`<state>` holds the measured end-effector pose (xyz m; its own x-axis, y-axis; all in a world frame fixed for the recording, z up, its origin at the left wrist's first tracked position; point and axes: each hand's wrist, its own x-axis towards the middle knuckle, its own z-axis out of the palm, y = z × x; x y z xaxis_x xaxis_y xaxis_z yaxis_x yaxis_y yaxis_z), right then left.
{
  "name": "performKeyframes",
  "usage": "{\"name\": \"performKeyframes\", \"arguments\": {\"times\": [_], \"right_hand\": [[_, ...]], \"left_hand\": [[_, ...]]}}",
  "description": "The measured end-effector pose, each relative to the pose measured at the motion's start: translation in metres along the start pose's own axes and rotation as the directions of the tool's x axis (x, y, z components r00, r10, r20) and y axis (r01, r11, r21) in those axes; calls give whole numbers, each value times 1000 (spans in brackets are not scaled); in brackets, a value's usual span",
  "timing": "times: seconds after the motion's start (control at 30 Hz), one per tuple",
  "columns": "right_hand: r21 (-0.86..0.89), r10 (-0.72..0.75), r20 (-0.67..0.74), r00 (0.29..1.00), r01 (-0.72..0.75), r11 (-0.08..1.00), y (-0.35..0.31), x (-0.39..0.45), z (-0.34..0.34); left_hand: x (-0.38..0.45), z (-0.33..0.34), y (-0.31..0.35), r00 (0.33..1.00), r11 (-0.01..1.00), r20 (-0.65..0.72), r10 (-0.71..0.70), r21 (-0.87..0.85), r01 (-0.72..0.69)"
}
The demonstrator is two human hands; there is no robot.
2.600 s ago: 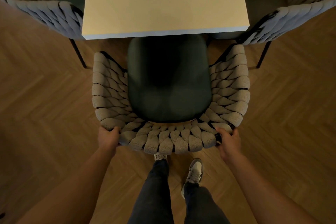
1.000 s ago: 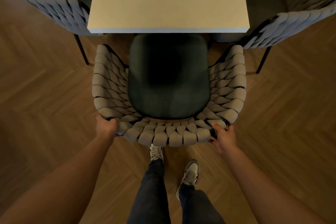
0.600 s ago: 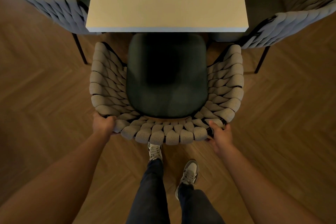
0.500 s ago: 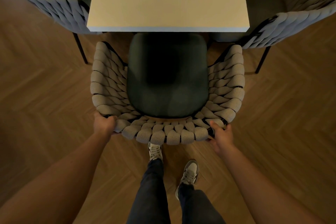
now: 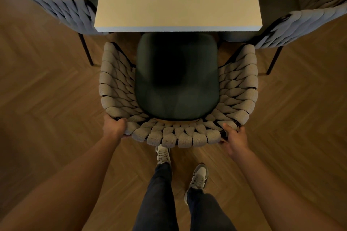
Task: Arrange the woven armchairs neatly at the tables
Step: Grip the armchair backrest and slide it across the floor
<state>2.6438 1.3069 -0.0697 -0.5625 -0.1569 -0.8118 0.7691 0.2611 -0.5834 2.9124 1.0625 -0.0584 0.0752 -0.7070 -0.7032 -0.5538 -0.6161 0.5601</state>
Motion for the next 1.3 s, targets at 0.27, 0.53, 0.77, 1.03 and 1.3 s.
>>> {"name": "performKeyframes", "arguments": {"times": [0.27,0.53,0.77,1.03,1.3], "right_hand": [[19,-2,-5,1000,2,1000,-5,-2,1],[-3,6,1,1000,-6,1000,-4,0,-1],[-14,2,21,1000,-2,1000,-4,1,-3],[-124,-18,-13,1000,16,992,6,-22,-19],[-360,-329,-201,923,243,901,38,-82,25]], "left_hand": [[1,2,0,1000,1000,9,-4,-11,4],[1,1,0,1000,1000,-1,-21,22,21],[-3,-5,-1,1000,997,9,1,76,-1],[-27,-21,-32,996,996,-45,83,47,-81],[-29,-61,-41,987,987,-26,158,-33,-159]]}}
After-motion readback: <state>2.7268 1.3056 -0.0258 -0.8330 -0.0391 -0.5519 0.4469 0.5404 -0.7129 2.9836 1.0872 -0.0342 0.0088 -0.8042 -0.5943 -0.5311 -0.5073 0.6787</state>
